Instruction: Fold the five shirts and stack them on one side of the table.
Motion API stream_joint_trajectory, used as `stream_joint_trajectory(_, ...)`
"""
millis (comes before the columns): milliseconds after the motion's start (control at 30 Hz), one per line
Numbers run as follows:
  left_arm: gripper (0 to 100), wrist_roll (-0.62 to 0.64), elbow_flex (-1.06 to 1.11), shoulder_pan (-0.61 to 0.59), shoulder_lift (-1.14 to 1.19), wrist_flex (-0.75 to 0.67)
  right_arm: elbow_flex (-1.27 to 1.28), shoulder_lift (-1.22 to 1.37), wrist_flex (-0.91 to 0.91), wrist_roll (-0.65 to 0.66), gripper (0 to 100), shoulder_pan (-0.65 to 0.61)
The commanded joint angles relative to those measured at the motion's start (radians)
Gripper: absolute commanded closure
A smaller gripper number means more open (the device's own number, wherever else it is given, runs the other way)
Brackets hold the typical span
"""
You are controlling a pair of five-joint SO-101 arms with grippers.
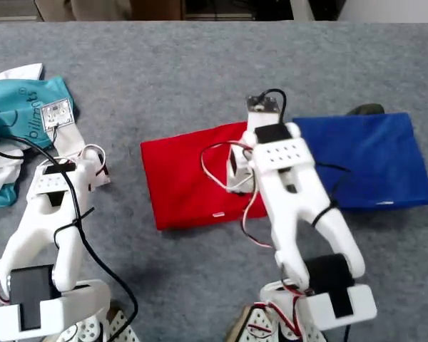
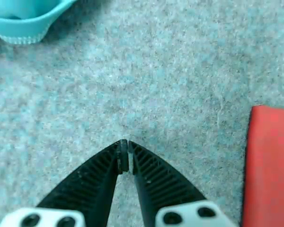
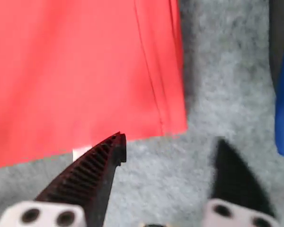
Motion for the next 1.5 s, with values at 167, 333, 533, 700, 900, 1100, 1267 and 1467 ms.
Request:
stream_joint_trajectory(167,98,-0.003,-0.044,-0.011,-0.001,0.003,-0.021,0.120,-0.146,-0.130,53.8,-0.085)
stream_joint_trajectory(333,98,-0.003,-0.044,-0.011,-0.001,0.002,-0.022,0.236,-0.250,-0.169,53.9,-0.085)
stream_joint_trajectory(533,98,-0.003,-0.044,-0.011,0.001,0.002,-0.022,0.348,-0.342,-0.169,54.2,-0.084)
stream_joint_trajectory(700,98,-0.005,-0.044,-0.011,0.001,0.000,-0.021,0.364,-0.341,-0.161,69.9,-0.079)
stream_joint_trajectory(900,98,-0.005,-0.044,-0.011,0.001,0.002,-0.022,0.364,-0.331,-0.110,98.0,-0.067)
stream_joint_trajectory(1100,98,-0.005,-0.044,-0.011,0.001,0.002,-0.122,0.337,-0.175,-0.104,99.5,0.021)
stream_joint_trajectory(1267,98,-0.005,-0.044,-0.011,0.001,0.002,-0.271,0.285,-0.017,-0.086,99.5,0.113)
stream_joint_trajectory(1467,98,-0.005,-0.044,-0.011,0.001,0.003,-0.495,0.246,0.127,0.012,99.5,0.239)
